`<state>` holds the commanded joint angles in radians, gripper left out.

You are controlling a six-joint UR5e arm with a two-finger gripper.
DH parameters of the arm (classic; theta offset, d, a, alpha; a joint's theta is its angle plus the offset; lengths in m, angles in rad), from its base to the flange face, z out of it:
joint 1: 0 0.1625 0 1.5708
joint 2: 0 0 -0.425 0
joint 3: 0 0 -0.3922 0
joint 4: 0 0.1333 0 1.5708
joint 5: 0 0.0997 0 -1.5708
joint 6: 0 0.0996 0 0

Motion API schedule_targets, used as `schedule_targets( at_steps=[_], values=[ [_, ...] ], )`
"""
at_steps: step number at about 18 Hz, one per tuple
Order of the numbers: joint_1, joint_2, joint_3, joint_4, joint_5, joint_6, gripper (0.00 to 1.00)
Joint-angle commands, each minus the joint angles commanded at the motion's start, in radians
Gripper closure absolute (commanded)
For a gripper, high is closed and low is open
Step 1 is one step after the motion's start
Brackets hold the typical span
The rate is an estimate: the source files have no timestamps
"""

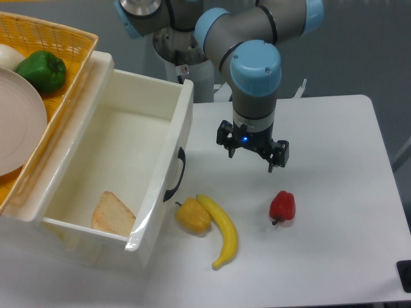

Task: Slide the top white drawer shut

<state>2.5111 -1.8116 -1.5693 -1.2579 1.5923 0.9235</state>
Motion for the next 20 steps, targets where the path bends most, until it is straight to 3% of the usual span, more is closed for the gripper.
schedule_targets(
  at_steps=[6,10,20],
  values=[
    [-0.002,-0.008,0.000,-0.002,-0.047,-0.003,0.00],
    [-0.003,-0.006,-0.041,-0.002,-0.049,-0.008,0.00],
    [-0.032,-0.017,-0.067,0.000,-0.054,-0.052,0.00]
  ],
)
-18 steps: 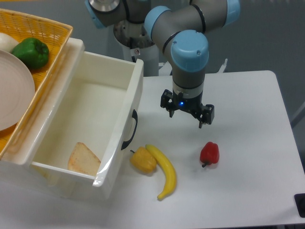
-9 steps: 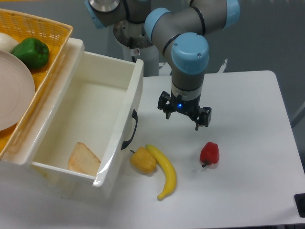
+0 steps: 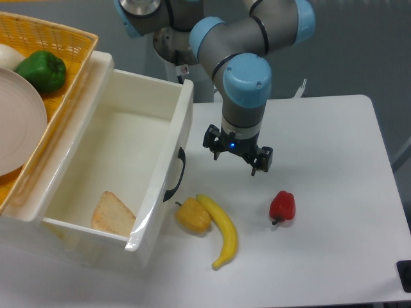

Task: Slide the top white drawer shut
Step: 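Lower the gripper toward the front face of the open white drawer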

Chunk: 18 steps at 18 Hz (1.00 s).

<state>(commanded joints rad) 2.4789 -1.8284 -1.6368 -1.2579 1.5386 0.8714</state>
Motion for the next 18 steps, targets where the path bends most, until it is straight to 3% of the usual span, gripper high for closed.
schedule_targets(
  at_steps=[6,9,18],
  values=[
    [-0.003,-0.026,0.006,-0.002,-0.112,-0.017,0.00],
    [-0.008,-0.051,0.014,0.000,-0.123,-0.106,0.00],
    [-0.008,-0.086,0.031,-0.002,-0.167,-0.130,0.00]
  ],
)
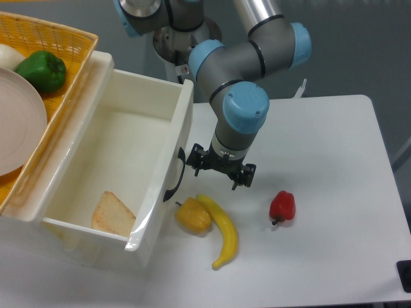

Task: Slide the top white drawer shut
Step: 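Lower the gripper toward the front face of the open white drawer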

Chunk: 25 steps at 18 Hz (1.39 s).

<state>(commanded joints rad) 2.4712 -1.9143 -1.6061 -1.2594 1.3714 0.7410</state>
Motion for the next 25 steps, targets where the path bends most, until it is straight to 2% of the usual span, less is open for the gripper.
schedule_targets(
  at_steps=[6,25],
  values=[
    [0.005,-0.032,0.040,0.000,0.000,-0.014,0.00],
    [0.009,-0.091,0.060,0.000,-0.041,-0.014,0.00]
  ],
)
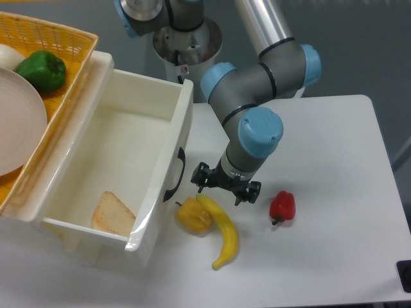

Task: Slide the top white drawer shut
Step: 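Lower the gripper toward the front face of the open white drawer, then push the drawer front with the gripper, sliding the drawer into the cabinet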

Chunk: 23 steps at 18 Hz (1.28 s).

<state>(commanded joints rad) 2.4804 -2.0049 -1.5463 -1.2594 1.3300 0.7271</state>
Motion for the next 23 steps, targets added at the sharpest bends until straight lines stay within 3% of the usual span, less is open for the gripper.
schedule_targets(
  at_steps=[23],
  values=[
    [-0.031,-0.012,-0.009,-0.003,-0.006,0.000,0.00]
  ],
)
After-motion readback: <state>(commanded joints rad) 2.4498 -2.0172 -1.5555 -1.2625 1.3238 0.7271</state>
